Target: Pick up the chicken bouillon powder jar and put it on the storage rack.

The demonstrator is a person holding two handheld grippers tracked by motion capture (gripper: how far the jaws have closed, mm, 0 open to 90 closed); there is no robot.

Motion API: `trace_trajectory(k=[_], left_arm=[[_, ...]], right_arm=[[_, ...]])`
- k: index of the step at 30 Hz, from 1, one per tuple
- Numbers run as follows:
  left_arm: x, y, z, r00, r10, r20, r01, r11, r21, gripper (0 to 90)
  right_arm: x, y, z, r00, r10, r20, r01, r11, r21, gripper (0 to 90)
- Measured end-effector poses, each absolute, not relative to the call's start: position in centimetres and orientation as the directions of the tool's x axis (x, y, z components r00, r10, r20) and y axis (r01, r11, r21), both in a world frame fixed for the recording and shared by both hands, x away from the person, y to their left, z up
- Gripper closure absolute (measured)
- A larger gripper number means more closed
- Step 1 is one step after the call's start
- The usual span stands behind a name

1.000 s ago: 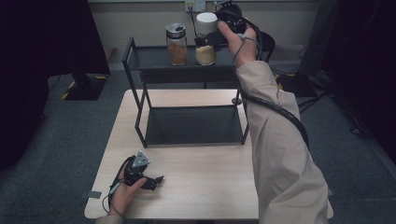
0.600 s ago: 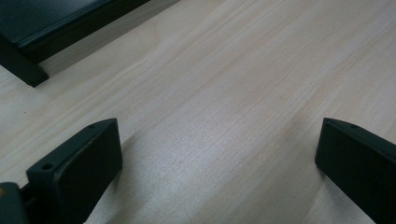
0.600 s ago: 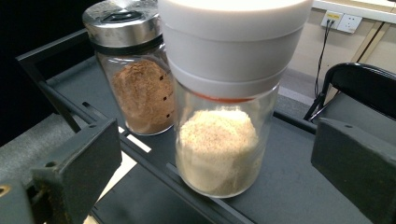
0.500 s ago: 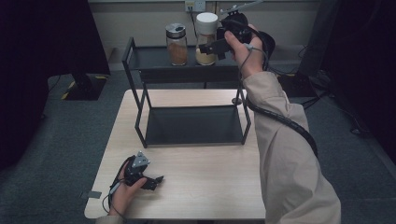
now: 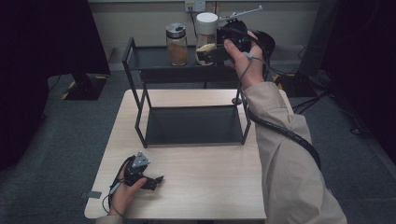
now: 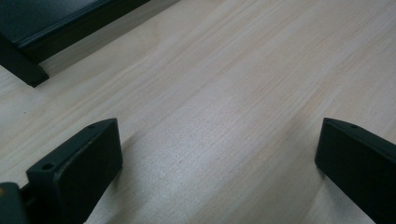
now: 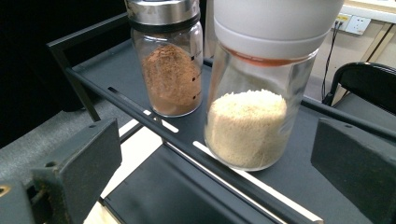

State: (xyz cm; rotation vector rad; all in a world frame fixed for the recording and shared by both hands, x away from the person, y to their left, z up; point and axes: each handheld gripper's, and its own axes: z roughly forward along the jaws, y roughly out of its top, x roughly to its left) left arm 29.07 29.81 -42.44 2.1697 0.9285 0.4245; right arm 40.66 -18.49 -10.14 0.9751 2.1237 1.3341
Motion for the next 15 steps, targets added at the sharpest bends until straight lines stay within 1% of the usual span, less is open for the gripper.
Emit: trace_trajectory(k=[15], left_arm=[[29.1, 29.8, -42.4, 0.685, 0.728, 0.016, 0.489, -0.476, 0.731, 0.0]], right_arm=[[38.4, -19.3, -10.9, -0.663, 0.749, -0.001, 0.317, 0.282, 0.906, 0.8]])
